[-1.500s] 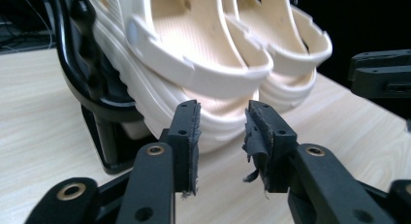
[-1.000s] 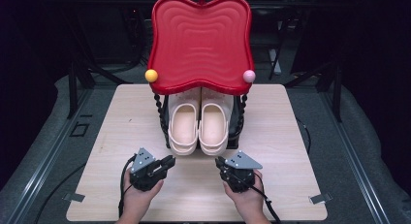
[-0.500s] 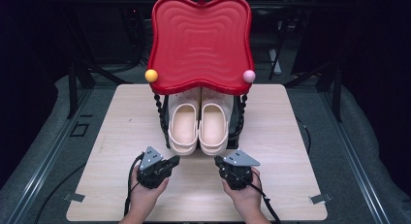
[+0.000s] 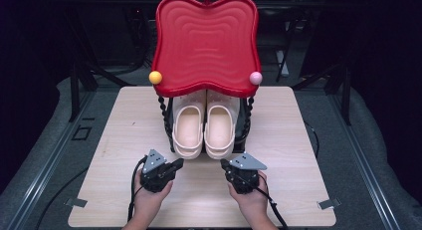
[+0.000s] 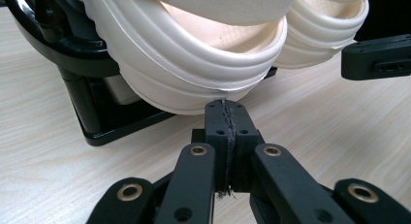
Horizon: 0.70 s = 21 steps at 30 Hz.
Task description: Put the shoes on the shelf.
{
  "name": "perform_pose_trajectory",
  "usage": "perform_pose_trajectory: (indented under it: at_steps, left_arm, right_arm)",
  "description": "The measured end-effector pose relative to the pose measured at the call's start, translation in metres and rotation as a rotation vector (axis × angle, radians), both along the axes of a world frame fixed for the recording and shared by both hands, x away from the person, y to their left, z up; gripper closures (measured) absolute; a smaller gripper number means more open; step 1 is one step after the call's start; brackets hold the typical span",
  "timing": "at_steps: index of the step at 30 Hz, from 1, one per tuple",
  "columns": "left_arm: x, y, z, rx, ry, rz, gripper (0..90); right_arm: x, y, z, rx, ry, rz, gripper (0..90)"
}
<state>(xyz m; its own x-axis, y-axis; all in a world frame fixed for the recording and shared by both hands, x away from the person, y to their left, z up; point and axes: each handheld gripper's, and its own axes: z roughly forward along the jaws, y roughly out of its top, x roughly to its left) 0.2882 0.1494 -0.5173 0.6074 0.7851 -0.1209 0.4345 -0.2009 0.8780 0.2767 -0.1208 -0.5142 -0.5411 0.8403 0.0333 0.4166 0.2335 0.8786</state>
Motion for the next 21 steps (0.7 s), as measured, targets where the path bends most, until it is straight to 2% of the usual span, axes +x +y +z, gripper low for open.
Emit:
perform_pose_trajectory:
  at_steps: [9,13,21]
  left_arm:
    - [0.001,0.002,0.003,0.001,-0.005,0.008,89.9]
    - [0.006,0.004,0.008,-0.012,-0.008,0.019,89.9]
    - [0.019,0.000,0.019,0.002,-0.017,0.020,89.9]
  right_arm:
    - [0.001,-0.005,0.005,-0.009,-0.009,-0.031,90.0]
    - [0.005,-0.007,0.007,-0.001,-0.012,-0.041,90.0]
    - [0.012,-0.010,0.012,-0.004,-0.017,-0.051,90.0]
